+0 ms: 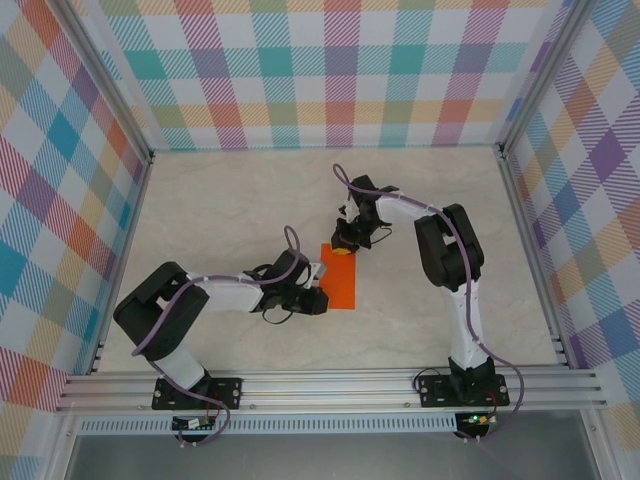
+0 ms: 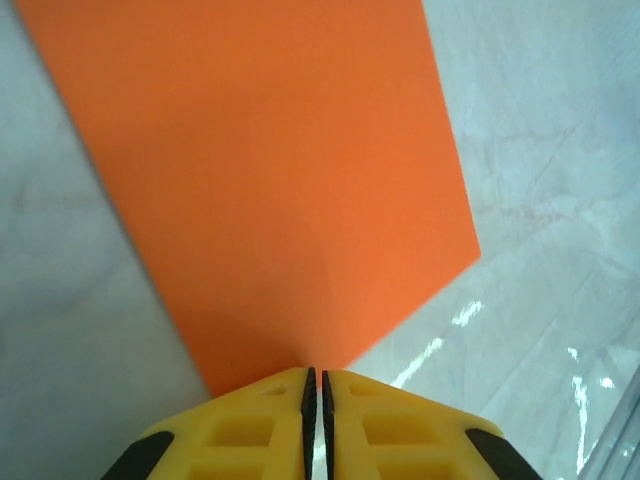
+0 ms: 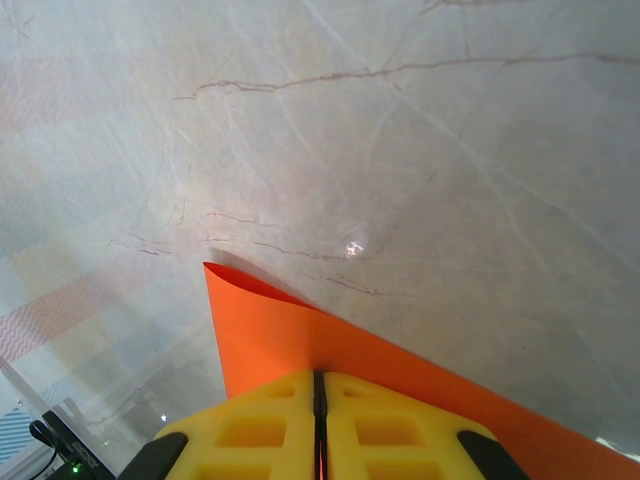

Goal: Fold a paper plane with a square sheet of paper (fold left side to right side)
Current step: First fold the square sheet of paper in half at the center of the table, then fold the triangle a second time at the center of the table.

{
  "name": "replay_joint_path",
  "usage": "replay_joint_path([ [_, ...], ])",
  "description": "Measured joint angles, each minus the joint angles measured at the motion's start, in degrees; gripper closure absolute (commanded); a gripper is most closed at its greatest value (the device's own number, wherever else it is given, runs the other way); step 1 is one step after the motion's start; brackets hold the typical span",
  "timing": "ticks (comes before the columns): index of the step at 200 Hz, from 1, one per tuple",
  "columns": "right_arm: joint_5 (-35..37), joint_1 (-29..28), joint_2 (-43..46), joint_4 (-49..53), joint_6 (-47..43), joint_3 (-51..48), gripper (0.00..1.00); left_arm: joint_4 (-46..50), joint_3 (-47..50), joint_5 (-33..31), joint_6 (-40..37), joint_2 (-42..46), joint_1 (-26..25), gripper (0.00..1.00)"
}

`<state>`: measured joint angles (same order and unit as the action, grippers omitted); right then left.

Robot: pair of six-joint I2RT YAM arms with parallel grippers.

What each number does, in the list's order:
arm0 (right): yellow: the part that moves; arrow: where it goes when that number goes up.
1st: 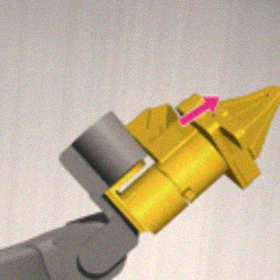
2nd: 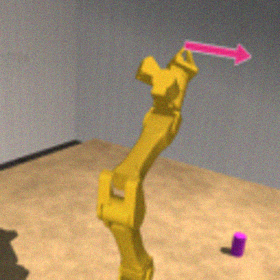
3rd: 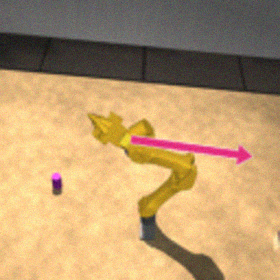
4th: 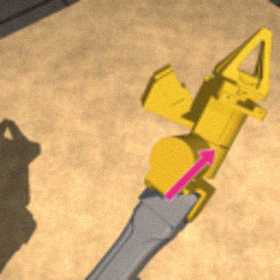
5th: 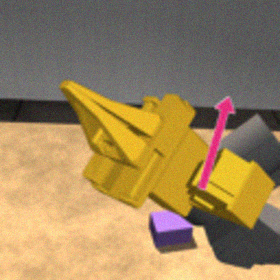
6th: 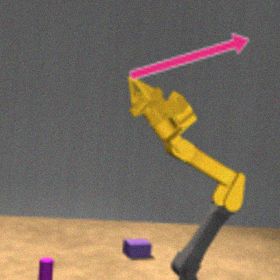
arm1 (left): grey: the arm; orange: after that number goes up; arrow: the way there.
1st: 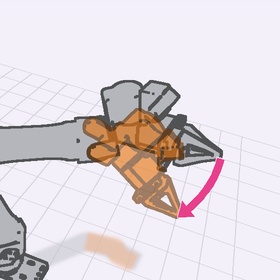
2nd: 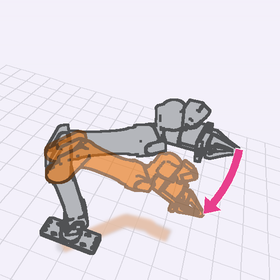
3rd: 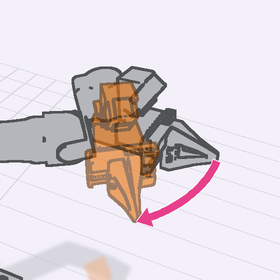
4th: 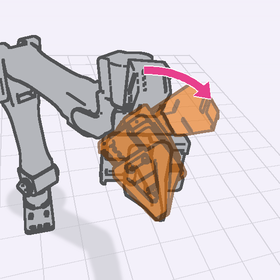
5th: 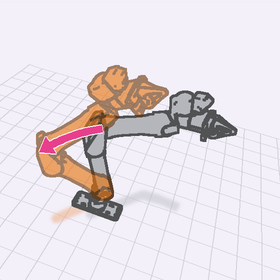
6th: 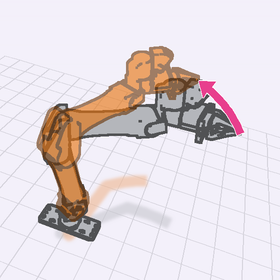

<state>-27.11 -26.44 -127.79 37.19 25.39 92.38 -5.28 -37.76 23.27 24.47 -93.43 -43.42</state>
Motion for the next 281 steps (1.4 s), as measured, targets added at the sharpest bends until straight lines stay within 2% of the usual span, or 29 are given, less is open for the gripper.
replay_joint_path([
  [29,-0.13,0.00,0.00,-0.04,-0.52,0.02,0.90,1.14,3.72,-0.07,1.53,4.24,-0.81,0.86],
  [56,0.57,0.02,0.00,0.15,-1.16,1.01,0.84,7.96,5.20,-0.94,1.90,10.43,-1.11,0.82],
  [68,1.64,0.09,0.02,0.42,-1.75,2.32,0.74,10.84,4.76,-1.95,1.86,14.19,-1.11,0.72],
  [93,4.44,0.17,1.68,1.09,-3.85,5.51,0.54,15.76,0.85,-4.96,2.95,20.55,0.37,0.67],
  [110,7.72,0.17,6.40,1.70,-5.05,5.05,0.41,16.13,-2.32,-5.33,4.26,21.53,4.07,0.67],
  [134,12.02,0.17,18.23,0.33,-5.57,-1.75,0.25,15.61,-6.27,-4.74,6.23,17.55,9.84,0.69],
  [155,13.73,0.20,28.85,-2.19,-4.79,-11.26,0.15,15.43,-11.58,-3.06,7.43,8.63,12.28,0.74],
  [189,13.84,0.20,37.38,-7.17,-1.88,-28.57,0.09,14.10,-20.22,-0.55,8.13,-4.66,12.83,0.78],
  [219,12.13,0.17,39.10,-10.60,1.44,-40.02,0.09,13.81,-24.90,-0.96,8.98,-9.88,12.83,0.80],
  [281,6.62,0.20,43.08,-20.96,8.24,-45.64,0.21,11.13,-27.32,-2.38,10.88,-13.60,12.83,0.82],
])
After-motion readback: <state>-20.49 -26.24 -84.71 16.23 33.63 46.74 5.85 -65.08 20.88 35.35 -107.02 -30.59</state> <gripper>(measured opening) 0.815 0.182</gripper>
